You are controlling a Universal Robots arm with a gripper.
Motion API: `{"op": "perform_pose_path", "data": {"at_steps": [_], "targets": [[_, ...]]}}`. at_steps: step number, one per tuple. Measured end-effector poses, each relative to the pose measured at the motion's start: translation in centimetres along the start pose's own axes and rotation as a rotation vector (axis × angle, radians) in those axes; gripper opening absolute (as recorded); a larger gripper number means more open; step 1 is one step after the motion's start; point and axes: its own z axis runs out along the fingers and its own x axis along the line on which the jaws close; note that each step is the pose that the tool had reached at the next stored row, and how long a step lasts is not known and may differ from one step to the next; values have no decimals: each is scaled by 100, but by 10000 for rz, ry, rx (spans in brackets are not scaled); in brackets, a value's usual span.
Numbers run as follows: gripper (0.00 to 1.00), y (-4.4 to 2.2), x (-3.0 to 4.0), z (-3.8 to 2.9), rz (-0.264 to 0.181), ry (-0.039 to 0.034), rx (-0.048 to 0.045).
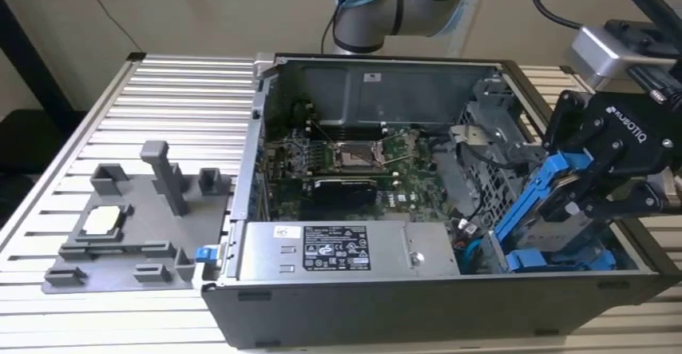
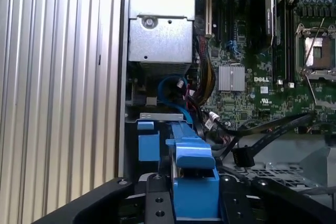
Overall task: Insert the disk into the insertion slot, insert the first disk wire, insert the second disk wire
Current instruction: 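Insert the disk into the insertion slot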
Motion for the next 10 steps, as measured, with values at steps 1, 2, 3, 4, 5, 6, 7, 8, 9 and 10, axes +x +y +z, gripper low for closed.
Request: {"op": "perform_pose_path", "data": {"at_steps": [1, 2, 3, 4, 5, 6, 7, 8, 9, 10], "targets": [[35, -1, -1, 4, -2, -9, 1], [35, -1, -1, 3, -1, -1, 0], [40, -1, 0, 3, -1, 0, 0], [40, -1, 0, 3, -1, -1, 0], [40, 0, 0, 1, -1, -1, 0], [47, 1, 0, -10, 0, 0, 0], [47, 4, -2, -33, 0, -1, 0], [47, 8, -4, -65, 1, 1, 0], [47, 12, -6, -98, 0, -1, 0], [47, 15, -7, -117, 1, 0, 0]]}}
